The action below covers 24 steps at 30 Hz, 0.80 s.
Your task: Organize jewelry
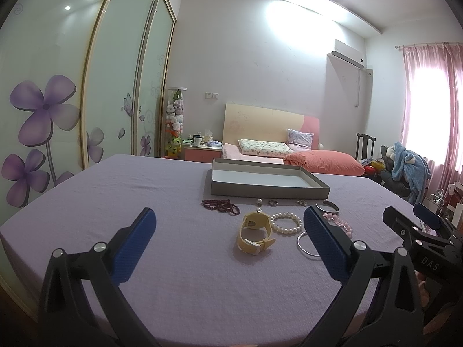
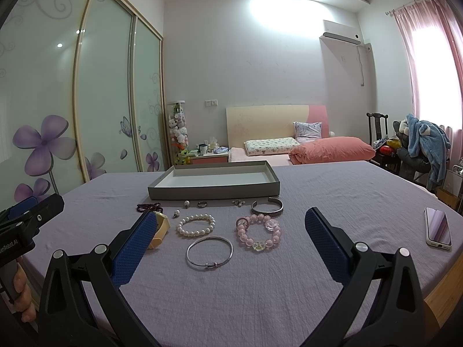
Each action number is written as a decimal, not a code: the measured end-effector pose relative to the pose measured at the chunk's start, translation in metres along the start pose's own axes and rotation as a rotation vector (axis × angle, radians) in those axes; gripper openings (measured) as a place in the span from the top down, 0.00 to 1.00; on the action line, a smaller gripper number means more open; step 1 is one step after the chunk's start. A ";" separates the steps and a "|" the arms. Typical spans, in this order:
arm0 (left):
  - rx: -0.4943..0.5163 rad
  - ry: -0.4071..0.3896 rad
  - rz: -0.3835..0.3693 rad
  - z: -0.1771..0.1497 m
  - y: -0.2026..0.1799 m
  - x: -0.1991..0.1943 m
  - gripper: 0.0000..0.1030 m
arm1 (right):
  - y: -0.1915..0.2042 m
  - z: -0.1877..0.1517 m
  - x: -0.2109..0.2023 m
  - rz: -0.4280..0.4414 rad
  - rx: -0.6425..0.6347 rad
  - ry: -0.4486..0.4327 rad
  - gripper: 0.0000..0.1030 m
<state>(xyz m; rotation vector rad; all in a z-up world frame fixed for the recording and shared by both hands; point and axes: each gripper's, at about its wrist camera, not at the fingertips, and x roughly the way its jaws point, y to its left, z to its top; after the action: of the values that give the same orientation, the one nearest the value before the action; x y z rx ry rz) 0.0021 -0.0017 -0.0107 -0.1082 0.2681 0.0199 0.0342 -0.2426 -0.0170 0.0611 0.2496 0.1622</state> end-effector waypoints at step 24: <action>0.000 0.192 -0.037 0.013 0.026 0.071 0.04 | 0.013 -0.032 0.082 0.052 -0.030 0.363 0.02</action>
<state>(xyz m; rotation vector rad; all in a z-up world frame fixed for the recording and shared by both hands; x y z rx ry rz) 0.0731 0.0259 -0.0195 -0.1150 0.4582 -0.0274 0.1026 -0.2151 -0.0664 0.0076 0.6079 0.2286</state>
